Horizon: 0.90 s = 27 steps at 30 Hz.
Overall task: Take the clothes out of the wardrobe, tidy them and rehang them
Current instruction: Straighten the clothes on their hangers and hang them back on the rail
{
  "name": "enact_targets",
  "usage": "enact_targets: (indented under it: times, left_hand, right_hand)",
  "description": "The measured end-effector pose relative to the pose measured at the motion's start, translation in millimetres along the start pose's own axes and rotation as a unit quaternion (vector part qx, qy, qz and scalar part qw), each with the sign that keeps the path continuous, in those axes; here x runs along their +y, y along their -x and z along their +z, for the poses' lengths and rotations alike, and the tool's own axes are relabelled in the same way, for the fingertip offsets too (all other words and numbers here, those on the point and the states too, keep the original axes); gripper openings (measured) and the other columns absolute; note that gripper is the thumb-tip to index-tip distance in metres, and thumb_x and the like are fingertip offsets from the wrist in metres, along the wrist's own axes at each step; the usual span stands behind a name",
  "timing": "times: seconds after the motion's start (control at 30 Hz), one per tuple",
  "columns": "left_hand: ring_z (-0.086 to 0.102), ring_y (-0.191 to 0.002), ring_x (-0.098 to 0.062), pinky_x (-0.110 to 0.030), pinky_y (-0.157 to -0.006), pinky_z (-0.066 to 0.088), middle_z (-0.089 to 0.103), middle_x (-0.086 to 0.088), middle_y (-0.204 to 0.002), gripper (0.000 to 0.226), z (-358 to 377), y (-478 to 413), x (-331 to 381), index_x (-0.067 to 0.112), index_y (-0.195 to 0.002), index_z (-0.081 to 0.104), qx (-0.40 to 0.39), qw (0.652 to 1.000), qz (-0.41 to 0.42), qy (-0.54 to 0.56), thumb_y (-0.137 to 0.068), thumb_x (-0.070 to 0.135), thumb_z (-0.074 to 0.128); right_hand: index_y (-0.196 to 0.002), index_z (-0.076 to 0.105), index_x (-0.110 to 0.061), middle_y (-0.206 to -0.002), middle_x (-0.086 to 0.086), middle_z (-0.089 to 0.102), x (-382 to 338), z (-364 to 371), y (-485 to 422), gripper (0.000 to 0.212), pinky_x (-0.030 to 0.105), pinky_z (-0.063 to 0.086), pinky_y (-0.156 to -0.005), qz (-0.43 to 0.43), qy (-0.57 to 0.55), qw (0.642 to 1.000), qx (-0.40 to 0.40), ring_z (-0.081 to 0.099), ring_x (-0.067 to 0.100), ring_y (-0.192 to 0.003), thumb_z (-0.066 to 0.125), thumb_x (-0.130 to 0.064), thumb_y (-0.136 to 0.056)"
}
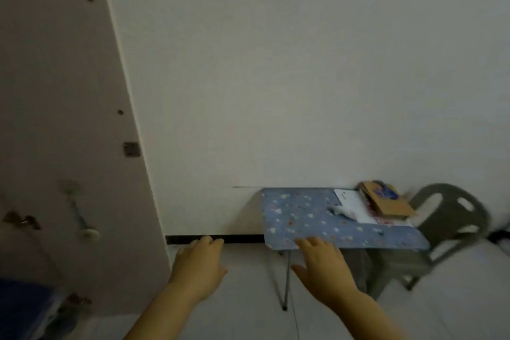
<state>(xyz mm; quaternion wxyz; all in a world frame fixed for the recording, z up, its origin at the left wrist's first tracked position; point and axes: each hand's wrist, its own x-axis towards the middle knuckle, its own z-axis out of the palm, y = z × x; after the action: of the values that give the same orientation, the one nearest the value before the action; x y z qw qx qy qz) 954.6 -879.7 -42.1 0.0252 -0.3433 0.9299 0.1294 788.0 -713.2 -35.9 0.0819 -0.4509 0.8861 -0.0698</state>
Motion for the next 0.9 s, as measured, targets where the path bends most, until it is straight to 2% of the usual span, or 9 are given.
enact_targets:
  times: [0.17,0.3,0.4,0.63,0.9]
  left_hand:
    - [0.04,-0.126,-0.019,-0.031,-0.101,0.033,0.042,0.002,-0.137,0.055,31.7,4.1,85.7,0.024,-0.14,0.035,-0.025,0.989,0.148,-0.018,-0.091,0.046,0.048]
    - [0.043,-0.121,-0.022,-0.035,-0.098,0.035,0.045,-0.001,-0.133,0.048,65.5,23.6,158.5,0.022,-0.131,0.044,-0.084,0.967,0.238,-0.031,-0.09,0.046,0.051]
    - [0.043,-0.122,-0.023,-0.036,-0.1,0.034,0.043,-0.002,-0.137,0.054,89.0,46.5,216.4,0.02,-0.137,0.037,-0.13,0.944,0.3,-0.046,-0.092,0.047,0.047]
    - [0.042,-0.126,-0.022,-0.036,-0.101,0.034,0.041,0.0,-0.14,0.055,124.2,106.3,360.7,0.023,-0.141,0.032,-0.122,0.882,0.446,-0.084,-0.093,0.048,0.046]
    - [0.049,-0.119,-0.023,-0.036,-0.097,0.04,0.048,-0.001,-0.134,0.053,176.7,180.9,536.1,0.025,-0.138,0.036,-0.139,0.827,0.533,-0.111,-0.091,0.047,0.049]
  right_hand:
    - [-0.14,0.034,-0.027,-0.137,0.0,0.042,66.0,4.0,93.0,0.055,0.033,0.033,-0.103,0.162,0.016,0.987,-0.001,0.042,0.023,-0.124,0.047,-0.049,-0.092]
    - [-0.142,0.032,-0.027,-0.139,0.001,0.042,108.4,12.7,180.5,0.055,0.034,0.033,-0.105,0.261,0.009,0.965,0.013,0.041,0.023,-0.126,0.047,-0.047,-0.093]
    - [-0.142,0.034,-0.026,-0.139,0.0,0.044,137.6,13.6,245.0,0.055,0.033,0.034,-0.104,0.325,0.004,0.945,0.031,0.043,0.022,-0.126,0.048,-0.046,-0.092]
    - [-0.122,0.053,-0.032,-0.119,-0.001,0.056,212.9,11.9,370.1,0.034,0.027,0.039,-0.087,0.439,-0.009,0.895,0.082,0.053,0.023,-0.109,0.048,-0.042,-0.09]
    - [-0.127,0.05,-0.025,-0.126,0.001,0.053,325.0,11.5,494.5,0.039,0.032,0.041,-0.09,0.524,-0.044,0.845,0.093,0.05,0.025,-0.112,0.047,-0.037,-0.09]
